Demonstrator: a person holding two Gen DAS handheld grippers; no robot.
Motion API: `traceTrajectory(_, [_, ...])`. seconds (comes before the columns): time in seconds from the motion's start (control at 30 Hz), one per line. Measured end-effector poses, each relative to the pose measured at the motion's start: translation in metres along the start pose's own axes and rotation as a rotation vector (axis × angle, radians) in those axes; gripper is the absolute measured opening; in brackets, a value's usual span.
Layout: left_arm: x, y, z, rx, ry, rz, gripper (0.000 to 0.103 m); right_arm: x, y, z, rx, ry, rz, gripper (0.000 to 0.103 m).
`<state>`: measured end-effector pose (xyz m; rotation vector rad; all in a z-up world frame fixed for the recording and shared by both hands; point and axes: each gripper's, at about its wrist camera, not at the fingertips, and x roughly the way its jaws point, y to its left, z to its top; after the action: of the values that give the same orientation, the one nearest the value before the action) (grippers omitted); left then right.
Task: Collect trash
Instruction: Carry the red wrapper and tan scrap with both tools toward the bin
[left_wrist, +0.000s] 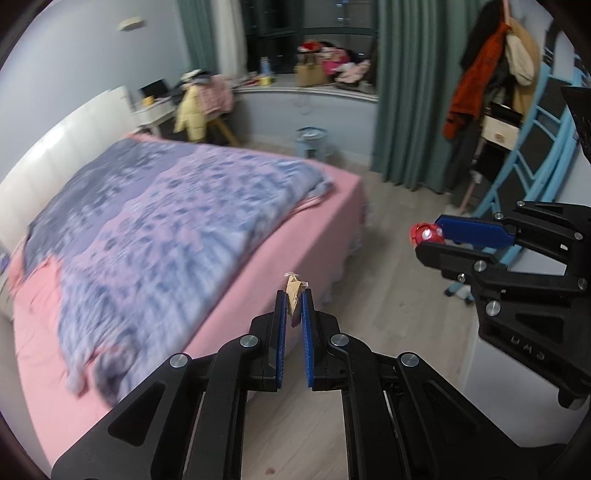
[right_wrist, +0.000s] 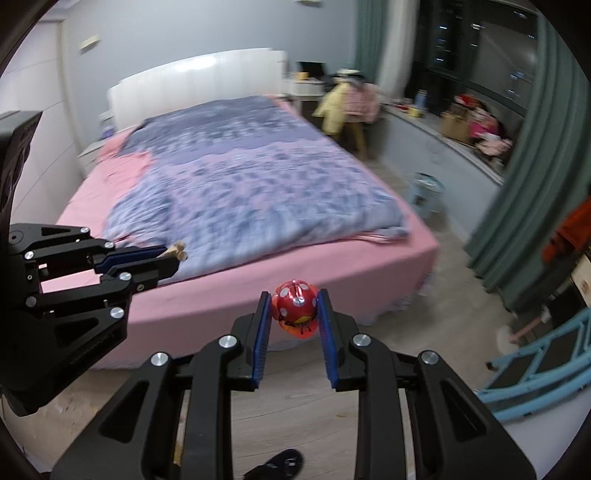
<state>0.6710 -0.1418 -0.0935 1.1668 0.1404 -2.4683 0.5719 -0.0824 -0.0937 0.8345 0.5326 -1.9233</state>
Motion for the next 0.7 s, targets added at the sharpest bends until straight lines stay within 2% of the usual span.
traceTrajectory(0.03, [0.011,-0.014,0.013,0.010,-0.001,-0.019,0.007,0.001,-0.028,0.001,0.022,-0.003,-0.028,0.025])
traceTrajectory(0.17, [0.047,-0.064,0.062,0.046,-0.012,-0.088,0.007,-0.001,-0.094,-0.001,0.060,-0.014,-0.117,0.025])
traceTrajectory(0.23, [0.063,-0.089,0.084,0.081,-0.012,-0.127,0.007,-0.004,-0.131,-0.003,0.120,-0.009,-0.162,0.025])
traceTrajectory(0.5, [0.123,-0.167,0.168,0.257,-0.025,-0.263,0.007,0.011,-0.229,-0.010,0.335,0.024,-0.275,0.025])
traceTrajectory(0.7, [0.179,-0.198,0.226,0.346,-0.039,-0.346,0.007,0.036,-0.282,0.007,0.417,0.044,-0.350,0.025])
